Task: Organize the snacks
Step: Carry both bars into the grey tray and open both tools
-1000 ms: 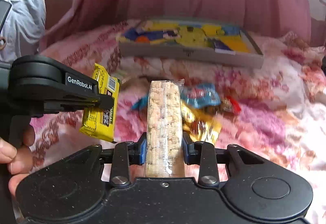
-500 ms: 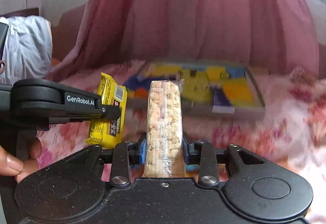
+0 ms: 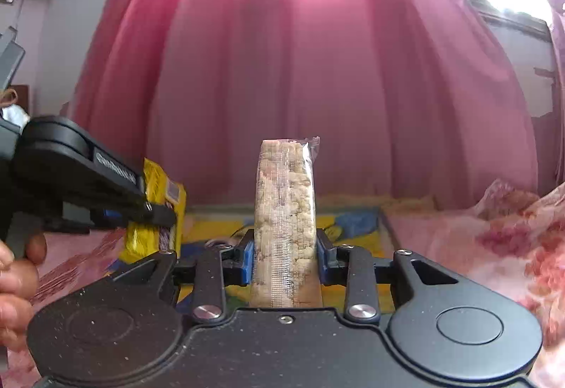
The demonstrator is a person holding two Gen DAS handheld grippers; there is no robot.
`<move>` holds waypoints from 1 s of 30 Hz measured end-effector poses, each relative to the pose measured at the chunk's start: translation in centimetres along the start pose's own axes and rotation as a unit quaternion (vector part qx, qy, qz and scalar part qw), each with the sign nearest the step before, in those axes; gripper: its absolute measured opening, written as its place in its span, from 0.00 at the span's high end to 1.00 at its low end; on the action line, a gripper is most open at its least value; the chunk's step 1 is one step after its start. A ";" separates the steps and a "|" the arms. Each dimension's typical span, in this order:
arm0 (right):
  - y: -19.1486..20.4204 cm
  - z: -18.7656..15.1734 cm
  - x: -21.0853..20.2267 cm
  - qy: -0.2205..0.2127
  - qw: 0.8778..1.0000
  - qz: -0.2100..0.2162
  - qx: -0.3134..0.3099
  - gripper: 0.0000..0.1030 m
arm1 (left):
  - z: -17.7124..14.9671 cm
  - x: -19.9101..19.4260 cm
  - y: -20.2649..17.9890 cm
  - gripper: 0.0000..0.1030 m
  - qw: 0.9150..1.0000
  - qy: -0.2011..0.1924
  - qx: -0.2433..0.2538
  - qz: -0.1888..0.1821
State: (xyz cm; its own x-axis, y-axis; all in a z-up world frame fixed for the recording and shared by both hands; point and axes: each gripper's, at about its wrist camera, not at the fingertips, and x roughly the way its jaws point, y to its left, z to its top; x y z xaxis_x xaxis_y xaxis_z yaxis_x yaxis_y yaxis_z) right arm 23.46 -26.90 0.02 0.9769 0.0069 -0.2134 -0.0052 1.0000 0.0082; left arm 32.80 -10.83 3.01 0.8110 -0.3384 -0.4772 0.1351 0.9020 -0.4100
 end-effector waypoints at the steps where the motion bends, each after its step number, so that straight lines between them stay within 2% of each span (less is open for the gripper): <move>1: -0.3 0.2 0.8 -0.001 1.000 -0.003 0.002 0.66 | 0.2 1.0 -0.5 0.90 1.000 0.011 0.004 0.002; 5: -1.3 0.5 3.4 0.000 1.000 -0.017 0.008 0.66 | 0.6 4.6 -1.4 0.90 0.997 0.073 0.008 0.008; 9: -2.9 0.1 6.3 0.036 0.998 -0.030 0.039 0.66 | 0.4 7.3 -1.7 0.90 0.993 0.113 -0.002 0.020; 14: -4.7 -2.5 9.6 0.105 0.990 -0.045 0.080 0.66 | -0.1 9.5 -1.4 0.90 0.991 0.127 -0.013 0.034; 18: -4.9 -3.3 10.6 0.126 0.987 -0.047 0.086 0.66 | -0.3 11.0 -1.3 0.90 0.989 0.141 -0.020 0.049; 26: -4.6 -3.7 11.6 0.134 0.987 -0.040 0.086 0.66 | -0.3 12.3 -0.8 0.88 0.987 0.150 -0.020 0.059; 28: -4.5 -3.7 11.6 0.138 0.986 -0.042 0.084 0.64 | -0.4 12.3 -0.8 0.83 0.986 0.151 -0.016 0.067; 30: -4.6 -3.6 11.6 0.137 0.986 -0.040 0.085 0.62 | -0.3 12.4 -0.8 0.74 0.984 0.153 -0.012 0.089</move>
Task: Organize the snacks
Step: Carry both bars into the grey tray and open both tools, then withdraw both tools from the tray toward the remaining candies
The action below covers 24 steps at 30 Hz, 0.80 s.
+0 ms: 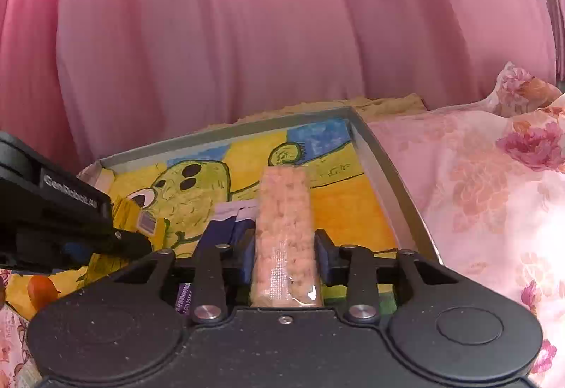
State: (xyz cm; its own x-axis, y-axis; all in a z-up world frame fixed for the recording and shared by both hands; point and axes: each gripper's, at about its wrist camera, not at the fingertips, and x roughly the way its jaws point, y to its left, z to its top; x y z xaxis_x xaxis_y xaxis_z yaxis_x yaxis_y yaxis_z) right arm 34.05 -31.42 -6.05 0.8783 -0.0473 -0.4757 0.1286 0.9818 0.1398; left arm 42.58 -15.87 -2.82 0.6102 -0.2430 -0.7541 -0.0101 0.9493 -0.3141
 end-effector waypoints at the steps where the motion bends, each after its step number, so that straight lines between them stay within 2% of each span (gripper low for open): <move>1: 0.0 0.0 -0.1 -0.003 1.000 0.001 0.000 0.60 | 0.0 0.0 0.1 0.71 1.000 0.001 -0.001 0.007; 2: 0.0 0.1 -0.3 -0.006 1.000 0.002 -0.001 0.59 | 0.1 0.0 0.1 0.70 1.000 0.001 -0.002 0.009; 4: 0.0 0.3 -0.7 -0.015 1.000 -0.003 -0.002 0.48 | 0.1 -0.3 0.3 0.56 1.000 0.000 -0.009 0.013; 6: -0.1 0.5 -1.3 -0.024 1.000 -0.003 0.001 0.45 | 0.1 -0.9 0.3 0.46 1.000 -0.009 -0.009 0.019; 7: -0.2 0.7 -1.6 -0.028 1.000 -0.003 0.003 0.42 | 0.2 -1.3 0.3 0.38 1.000 -0.016 -0.007 0.019; 10: -0.3 1.2 -2.7 -0.044 0.999 -0.005 0.007 0.30 | 0.2 -2.9 0.1 0.21 0.999 -0.044 -0.002 0.029; 12: -0.3 1.5 -3.7 -0.054 0.998 -0.006 0.009 0.25 | 0.3 -4.1 0.0 0.14 0.997 -0.064 -0.003 0.034; 16: -0.5 1.9 -6.0 -0.071 0.997 -0.009 0.017 0.13 | 0.4 -7.0 0.2 0.04 0.995 -0.097 -0.005 0.034; 19: -0.5 2.2 -8.1 -0.085 0.996 -0.003 0.019 0.03 | 0.0 -9.4 0.5 0.01 0.991 -0.128 -0.002 0.036; 24: 0.2 2.3 -12.3 -0.118 0.993 0.005 0.002 0.01 | -1.9 -13.1 1.2 0.01 0.983 -0.176 0.022 0.038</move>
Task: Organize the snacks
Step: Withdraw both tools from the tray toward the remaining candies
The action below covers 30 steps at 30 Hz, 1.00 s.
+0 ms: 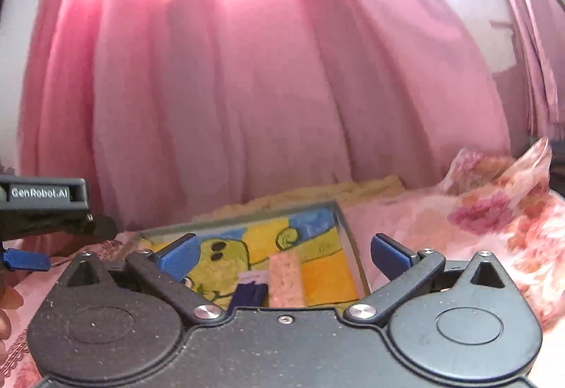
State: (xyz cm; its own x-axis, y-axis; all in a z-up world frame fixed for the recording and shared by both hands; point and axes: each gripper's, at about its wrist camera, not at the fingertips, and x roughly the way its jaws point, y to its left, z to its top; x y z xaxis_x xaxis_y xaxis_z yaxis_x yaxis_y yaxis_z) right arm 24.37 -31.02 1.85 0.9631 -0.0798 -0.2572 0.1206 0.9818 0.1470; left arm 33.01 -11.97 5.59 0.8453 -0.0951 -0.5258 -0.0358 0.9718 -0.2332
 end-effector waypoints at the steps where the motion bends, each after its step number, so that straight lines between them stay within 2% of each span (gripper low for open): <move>1: 0.2 0.1 -0.9 -0.008 1.000 0.000 -0.003 0.01 | -0.2 -0.9 0.2 0.01 1.000 -0.011 0.003 0.000; 7: 0.9 0.2 -6.1 -0.047 0.999 -0.001 -0.016 0.01 | -2.0 -5.8 1.5 0.01 0.998 -0.063 0.030 -0.006; 13: 2.2 -0.5 -10.7 -0.044 0.998 -0.024 -0.047 0.01 | -4.8 -9.5 2.7 0.01 0.995 -0.088 0.036 -0.011; 21: 4.4 -3.1 -16.3 -0.044 0.996 -0.023 -0.071 0.01 | -8.3 -14.2 5.1 0.00 0.989 -0.118 0.085 -0.017; 30: 5.9 -5.8 -20.9 -0.016 0.996 -0.026 -0.080 0.01 | -12.6 -17.3 8.6 0.00 0.990 -0.103 0.099 -0.008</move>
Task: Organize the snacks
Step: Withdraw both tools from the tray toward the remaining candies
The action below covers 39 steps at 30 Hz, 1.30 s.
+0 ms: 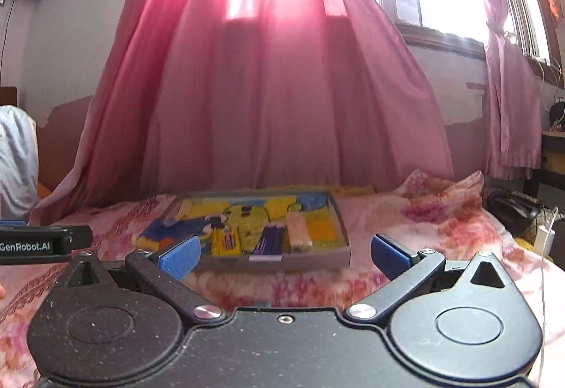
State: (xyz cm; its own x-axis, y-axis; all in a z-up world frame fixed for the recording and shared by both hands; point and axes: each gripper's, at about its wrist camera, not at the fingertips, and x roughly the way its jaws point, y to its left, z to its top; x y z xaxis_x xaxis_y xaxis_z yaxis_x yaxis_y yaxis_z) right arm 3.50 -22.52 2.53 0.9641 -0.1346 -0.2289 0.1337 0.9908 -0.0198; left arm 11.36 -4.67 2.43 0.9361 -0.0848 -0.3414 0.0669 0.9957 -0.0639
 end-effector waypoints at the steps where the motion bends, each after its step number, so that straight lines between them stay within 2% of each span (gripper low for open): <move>1: 0.2 -0.3 -0.3 0.007 1.000 0.001 -0.001 0.01 | -0.5 -0.3 0.4 0.00 1.000 0.005 0.000 -0.002; 7: 1.2 -1.8 -1.5 0.055 0.998 0.008 -0.002 0.01 | -3.6 -1.4 3.0 0.00 0.995 0.074 -0.060 0.001; 9: 1.5 -2.1 -1.7 0.067 0.998 0.006 -0.003 0.01 | -4.4 -1.4 3.3 0.00 0.992 0.111 -0.060 0.014; 12: 2.0 -2.6 -1.6 0.084 0.996 -0.002 -0.015 0.01 | -5.2 -1.7 3.3 0.00 0.989 0.142 -0.038 0.028; 18: 3.0 -3.4 -1.1 0.127 0.991 -0.012 -0.039 0.01 | -5.4 -1.8 4.0 0.00 0.985 0.158 -0.049 0.048; 25: 3.4 -4.0 -0.6 0.161 0.986 -0.009 -0.050 0.01 | -5.5 -1.8 3.7 0.00 0.982 0.174 -0.035 0.057; 33: 3.3 -4.0 -0.5 0.172 0.984 -0.005 -0.046 0.01 | -5.4 -1.7 3.8 0.00 0.981 0.180 -0.035 0.056; 39: 3.4 -4.0 0.5 0.196 0.980 -0.005 -0.041 0.01 | -5.6 -0.9 4.2 0.00 0.975 0.208 -0.049 0.057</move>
State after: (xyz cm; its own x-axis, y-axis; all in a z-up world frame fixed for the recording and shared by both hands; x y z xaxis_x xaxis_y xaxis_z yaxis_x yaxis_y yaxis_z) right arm 3.48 -19.19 -1.56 0.7990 -0.1452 -0.5835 0.1076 0.9893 -0.0989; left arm 8.89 -0.58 -2.75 0.7129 -0.0023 -0.7013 -0.0810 0.9930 -0.0856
